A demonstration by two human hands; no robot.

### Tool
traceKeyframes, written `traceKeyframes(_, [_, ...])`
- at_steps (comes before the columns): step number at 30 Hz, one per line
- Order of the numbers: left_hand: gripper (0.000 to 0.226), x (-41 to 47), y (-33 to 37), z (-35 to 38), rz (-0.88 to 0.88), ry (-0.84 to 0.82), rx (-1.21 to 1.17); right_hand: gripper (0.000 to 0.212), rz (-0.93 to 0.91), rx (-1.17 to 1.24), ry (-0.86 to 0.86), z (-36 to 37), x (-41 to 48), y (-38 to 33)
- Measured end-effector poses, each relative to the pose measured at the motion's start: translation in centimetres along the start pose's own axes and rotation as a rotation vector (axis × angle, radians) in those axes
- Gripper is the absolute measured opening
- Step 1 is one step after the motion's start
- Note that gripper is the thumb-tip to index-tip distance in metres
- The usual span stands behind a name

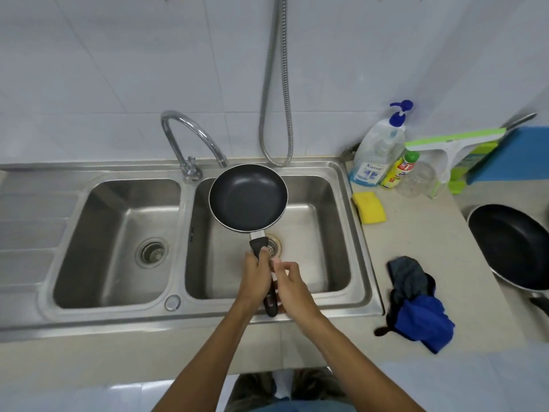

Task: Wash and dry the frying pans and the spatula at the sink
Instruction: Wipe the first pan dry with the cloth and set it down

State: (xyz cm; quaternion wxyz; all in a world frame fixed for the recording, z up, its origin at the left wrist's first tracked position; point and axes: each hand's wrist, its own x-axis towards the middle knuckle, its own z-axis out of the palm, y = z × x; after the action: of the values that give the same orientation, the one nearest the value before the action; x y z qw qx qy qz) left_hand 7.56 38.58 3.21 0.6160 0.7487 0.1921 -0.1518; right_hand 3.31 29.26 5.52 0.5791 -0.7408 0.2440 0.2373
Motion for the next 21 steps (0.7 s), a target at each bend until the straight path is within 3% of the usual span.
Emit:
traceKeyframes(10, [0.037, -0.7, 0.1, 5.5, -0.052, -0.106, -0.110, 0.065, 0.039, 0.079, 0.121, -2.3, -0.2, 0.9])
traceKeyframes(21, [0.024, -3.8, 3.0, 20.8, -0.028, -0.233, -0.154, 0.066, -0.054, 0.103, 0.213, -19.4, -0.5, 6.1])
